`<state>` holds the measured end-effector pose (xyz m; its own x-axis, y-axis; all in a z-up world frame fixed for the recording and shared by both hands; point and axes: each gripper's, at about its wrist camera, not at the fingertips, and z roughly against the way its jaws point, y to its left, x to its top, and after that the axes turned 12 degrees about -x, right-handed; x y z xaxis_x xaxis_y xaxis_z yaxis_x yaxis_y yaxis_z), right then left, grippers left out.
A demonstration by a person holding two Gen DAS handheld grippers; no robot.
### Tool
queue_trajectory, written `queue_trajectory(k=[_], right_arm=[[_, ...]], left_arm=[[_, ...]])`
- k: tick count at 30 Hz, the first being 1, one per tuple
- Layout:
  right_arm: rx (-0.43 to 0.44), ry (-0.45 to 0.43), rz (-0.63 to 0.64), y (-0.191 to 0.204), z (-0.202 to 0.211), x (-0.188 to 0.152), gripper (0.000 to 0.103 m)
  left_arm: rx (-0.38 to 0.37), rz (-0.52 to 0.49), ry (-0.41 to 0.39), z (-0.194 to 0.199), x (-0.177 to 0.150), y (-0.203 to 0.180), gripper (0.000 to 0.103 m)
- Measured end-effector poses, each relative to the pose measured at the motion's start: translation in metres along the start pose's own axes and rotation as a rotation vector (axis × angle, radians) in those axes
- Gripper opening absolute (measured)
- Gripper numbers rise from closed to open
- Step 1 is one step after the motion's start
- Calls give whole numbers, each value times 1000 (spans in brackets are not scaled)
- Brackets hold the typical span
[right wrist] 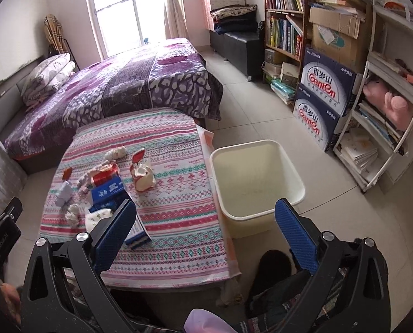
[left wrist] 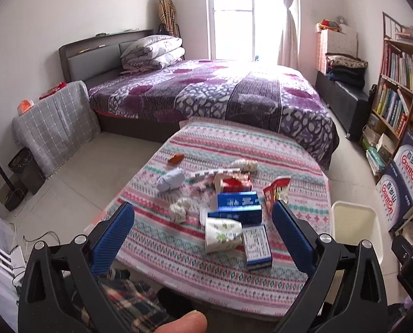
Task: Collect trash
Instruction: 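Grasp the white paper cup with the left tool while the right tool grasps the red wrapper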
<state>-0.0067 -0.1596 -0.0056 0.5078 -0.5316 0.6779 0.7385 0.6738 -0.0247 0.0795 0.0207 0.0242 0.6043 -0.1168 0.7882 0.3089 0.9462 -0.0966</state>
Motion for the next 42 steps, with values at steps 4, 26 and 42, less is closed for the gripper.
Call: queue_trajectory(k=[4,26,42], right_arm=[[78,109,9,22,-40,34,96],[134,513,157,138,-250,49,96],[148,576,215,210,-296,40,96]], left_arm=[[-164,-65,91,-50,34,9,96],[-33,160,751,-274,-68,38,96],[-188,325,775,-273,-57,97,78]])
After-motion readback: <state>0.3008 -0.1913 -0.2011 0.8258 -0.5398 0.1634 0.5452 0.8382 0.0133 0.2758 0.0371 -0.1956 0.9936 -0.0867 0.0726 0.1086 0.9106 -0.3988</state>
